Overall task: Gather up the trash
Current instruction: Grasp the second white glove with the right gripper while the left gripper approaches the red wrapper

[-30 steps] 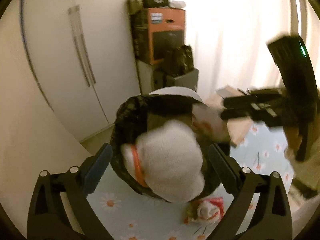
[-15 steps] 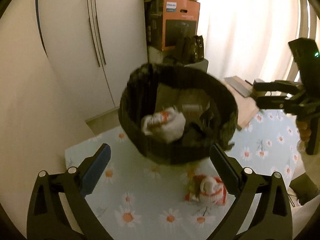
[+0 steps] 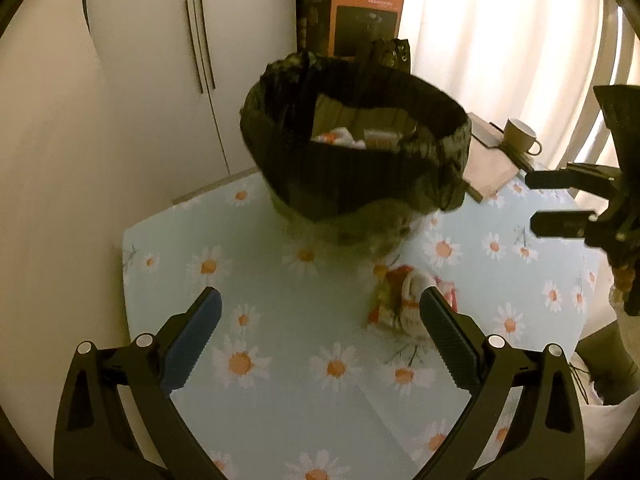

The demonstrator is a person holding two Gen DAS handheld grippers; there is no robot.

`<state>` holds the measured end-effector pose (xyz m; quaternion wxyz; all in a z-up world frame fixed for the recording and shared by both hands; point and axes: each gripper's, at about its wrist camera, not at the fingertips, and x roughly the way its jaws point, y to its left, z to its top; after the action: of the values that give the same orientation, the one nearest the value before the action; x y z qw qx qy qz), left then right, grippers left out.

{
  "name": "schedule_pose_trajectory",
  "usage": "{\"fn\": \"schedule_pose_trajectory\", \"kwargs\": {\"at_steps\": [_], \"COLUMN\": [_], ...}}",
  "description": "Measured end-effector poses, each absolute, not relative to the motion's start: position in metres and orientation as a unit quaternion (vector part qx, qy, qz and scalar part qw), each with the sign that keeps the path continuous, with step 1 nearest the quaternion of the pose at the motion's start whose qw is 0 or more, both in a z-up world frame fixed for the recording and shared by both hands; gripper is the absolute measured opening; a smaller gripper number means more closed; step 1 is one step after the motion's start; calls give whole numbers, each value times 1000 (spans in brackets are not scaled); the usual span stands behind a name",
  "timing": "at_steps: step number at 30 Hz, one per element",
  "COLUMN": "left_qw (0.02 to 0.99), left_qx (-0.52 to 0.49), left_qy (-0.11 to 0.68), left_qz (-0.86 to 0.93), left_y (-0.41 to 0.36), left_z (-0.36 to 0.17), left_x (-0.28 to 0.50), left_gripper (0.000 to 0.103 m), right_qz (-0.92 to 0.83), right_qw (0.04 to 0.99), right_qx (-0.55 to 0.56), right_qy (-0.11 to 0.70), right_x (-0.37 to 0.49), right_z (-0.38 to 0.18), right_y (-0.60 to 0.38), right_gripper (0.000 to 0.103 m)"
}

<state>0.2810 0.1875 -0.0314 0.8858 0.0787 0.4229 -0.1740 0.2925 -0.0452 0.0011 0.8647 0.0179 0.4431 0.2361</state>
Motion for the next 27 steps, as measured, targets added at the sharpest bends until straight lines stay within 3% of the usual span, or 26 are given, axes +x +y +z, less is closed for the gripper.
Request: {"fn": "schedule_pose_trajectory", "kwargs": {"at_steps": [15,27], "left_qw": [873,855], "left_qx": [87,79], "left_qy": [459,496], "left_qz": [-143,-131], "left_y": [217,233], "left_z": [-61,-93], "left_x": [245,231], "left_gripper": [97,97], "right_qz": [241,239], "right_qw": [826,796], "right_qx": [39,80], "right_qy": [508,550], "right_x": [289,302], "right_z": [-71,-110], "right_y": [-5,9], "right_gripper": [83,60]}}
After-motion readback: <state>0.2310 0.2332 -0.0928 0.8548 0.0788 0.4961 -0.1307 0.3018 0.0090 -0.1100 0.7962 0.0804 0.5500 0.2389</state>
